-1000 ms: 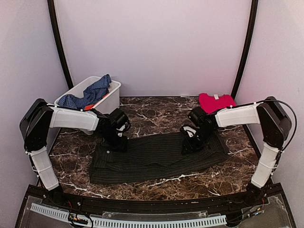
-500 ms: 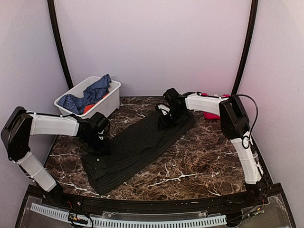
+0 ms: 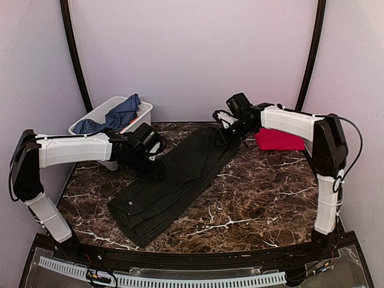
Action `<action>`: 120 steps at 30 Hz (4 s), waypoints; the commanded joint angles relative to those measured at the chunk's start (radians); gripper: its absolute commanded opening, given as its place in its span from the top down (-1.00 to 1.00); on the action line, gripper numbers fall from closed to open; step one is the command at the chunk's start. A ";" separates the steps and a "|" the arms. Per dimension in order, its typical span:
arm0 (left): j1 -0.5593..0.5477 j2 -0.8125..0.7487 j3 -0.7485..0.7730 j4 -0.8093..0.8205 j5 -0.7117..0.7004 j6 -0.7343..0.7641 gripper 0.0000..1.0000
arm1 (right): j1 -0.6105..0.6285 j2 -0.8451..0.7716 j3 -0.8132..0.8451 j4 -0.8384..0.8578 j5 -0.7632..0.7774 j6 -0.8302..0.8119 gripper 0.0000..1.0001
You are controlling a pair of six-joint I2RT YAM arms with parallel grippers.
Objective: Fold and stack the mixed laundry pile
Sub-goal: Rotate the rectangle-folded shirt at the center of the board, then move the rectangle-folded shirt to the center of the board, then pick up the rectangle-folded shirt from the center of the board.
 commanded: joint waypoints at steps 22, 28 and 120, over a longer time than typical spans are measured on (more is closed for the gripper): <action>-0.217 0.330 0.083 0.112 0.282 0.039 0.10 | -0.188 0.507 0.455 0.020 0.126 -0.007 0.56; -0.252 0.467 0.345 0.138 0.334 -0.008 0.08 | -0.189 0.536 0.634 -0.023 -0.009 -0.071 0.47; -0.156 0.144 -0.677 1.128 0.606 -0.553 0.27 | 0.031 -0.403 -1.431 1.049 -0.666 0.728 0.19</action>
